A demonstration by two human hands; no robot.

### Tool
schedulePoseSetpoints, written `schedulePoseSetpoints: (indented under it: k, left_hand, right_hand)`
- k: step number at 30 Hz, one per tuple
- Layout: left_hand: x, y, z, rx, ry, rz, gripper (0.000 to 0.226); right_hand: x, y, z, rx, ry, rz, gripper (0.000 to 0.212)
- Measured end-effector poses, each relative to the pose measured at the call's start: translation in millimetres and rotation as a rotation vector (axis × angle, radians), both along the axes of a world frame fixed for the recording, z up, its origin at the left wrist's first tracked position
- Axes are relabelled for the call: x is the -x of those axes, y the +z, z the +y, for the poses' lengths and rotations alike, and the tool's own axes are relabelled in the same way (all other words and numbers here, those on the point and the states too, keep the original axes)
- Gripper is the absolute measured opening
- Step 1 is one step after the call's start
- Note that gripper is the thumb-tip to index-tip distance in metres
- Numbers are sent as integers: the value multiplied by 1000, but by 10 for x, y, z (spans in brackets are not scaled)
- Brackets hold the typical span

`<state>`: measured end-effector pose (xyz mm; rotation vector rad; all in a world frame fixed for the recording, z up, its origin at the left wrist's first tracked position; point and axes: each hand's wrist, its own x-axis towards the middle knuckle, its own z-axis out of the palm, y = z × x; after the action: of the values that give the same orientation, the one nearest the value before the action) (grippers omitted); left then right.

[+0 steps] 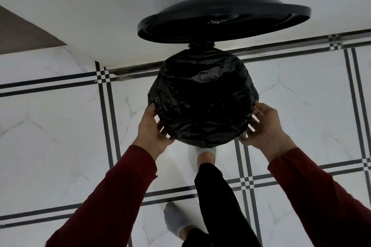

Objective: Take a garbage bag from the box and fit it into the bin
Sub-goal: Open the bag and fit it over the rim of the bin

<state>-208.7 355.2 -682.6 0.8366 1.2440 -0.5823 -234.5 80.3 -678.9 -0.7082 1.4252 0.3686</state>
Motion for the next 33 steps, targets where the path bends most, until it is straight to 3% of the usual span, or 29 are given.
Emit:
schedulePoseSetpoints:
  k: [8,13,15,18,20,26,29,33]
  left_hand:
    - [116,-32,-61,-55,122,-48,22]
    - [233,59,-40,25,16,7,21]
    - [315,116,-15,80,3,-1,33]
    - [475,98,18,195,-31,-100,70]
    - [578,33,22,224,-49,-165,87]
    - [719,-83,-64,161,-49,-226,77]
    - [750,-69,-110,124,20,-208,69]
    - [735,-87,-158,9,66,-153,63]
  right_hand:
    - [56,-49,124,-70,-182,-142,19]
    - [204,-28,114,-43,-225,-160,31]
    - [298,5,103,-49,-163,-173,39]
    - [413,44,125,-85,-101,-291,69]
    - [453,7,153,-62,-74,-316,74]
    - [485,-175,285,-106,-376,-264,54]
    - [494,-126,326,-70,-310,-161,34]
    - [524,-60,378,-65,-316,-125,33]
